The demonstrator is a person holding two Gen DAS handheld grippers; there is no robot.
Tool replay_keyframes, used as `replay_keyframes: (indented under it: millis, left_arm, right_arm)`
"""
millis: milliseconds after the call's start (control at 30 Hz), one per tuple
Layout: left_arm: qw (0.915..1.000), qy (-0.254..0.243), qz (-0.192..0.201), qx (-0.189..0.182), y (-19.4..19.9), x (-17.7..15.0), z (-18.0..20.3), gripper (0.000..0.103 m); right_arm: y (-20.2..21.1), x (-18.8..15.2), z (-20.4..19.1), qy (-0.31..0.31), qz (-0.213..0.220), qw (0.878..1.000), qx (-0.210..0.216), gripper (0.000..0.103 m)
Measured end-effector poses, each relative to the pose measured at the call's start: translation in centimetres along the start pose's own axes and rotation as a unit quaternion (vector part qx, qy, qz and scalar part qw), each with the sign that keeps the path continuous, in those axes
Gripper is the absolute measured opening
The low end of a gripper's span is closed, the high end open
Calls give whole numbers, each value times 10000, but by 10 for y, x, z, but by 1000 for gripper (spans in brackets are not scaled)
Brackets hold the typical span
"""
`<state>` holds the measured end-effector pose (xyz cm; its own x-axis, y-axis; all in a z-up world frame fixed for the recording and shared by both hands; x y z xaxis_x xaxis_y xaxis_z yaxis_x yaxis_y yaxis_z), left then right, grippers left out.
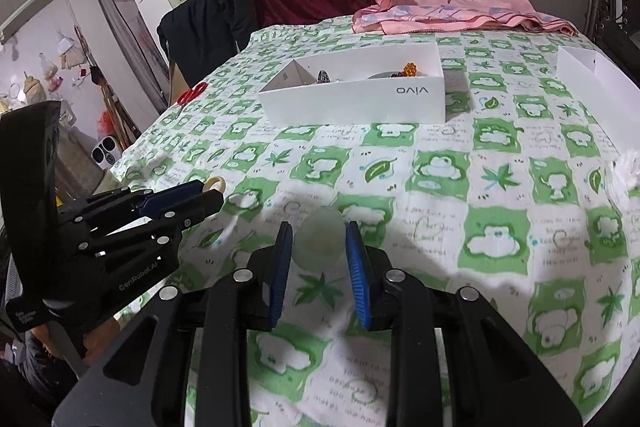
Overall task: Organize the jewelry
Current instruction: 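Carry the gold ring and jade disc toward the VIVO box with both tools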
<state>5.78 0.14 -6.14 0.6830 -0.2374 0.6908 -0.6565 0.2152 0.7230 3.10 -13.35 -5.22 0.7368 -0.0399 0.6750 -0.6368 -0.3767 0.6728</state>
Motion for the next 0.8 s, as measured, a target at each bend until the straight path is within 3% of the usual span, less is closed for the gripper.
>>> replay_keyframes:
  millis: [400,600,800]
  left_arm:
    - [9994,-18,-350,-51,-15,-5,-1,21]
    - [9992,-74,-404,8,-21,-2,1,28]
    - [9992,8,-404,9,-24,2,-2,26]
  right_arm:
    - [-2,0,8,-192,-33,9996,227,26]
    - [-1,0,8,-209,-5,9994,277,26]
    - [-1,0,8,-213,-4,9994,276,26]
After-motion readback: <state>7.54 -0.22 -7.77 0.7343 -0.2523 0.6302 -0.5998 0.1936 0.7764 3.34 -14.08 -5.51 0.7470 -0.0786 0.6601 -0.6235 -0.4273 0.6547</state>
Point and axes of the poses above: each gripper's, at about its wrist camera, not at the fingertips, and y roughly against the way its jaws point, z to its right, x to its top, the point moved 4 cm from there along -y, roughly the way its jaws point, and after that the axes turned 4 degrees about -x, right-handed, at the moved point
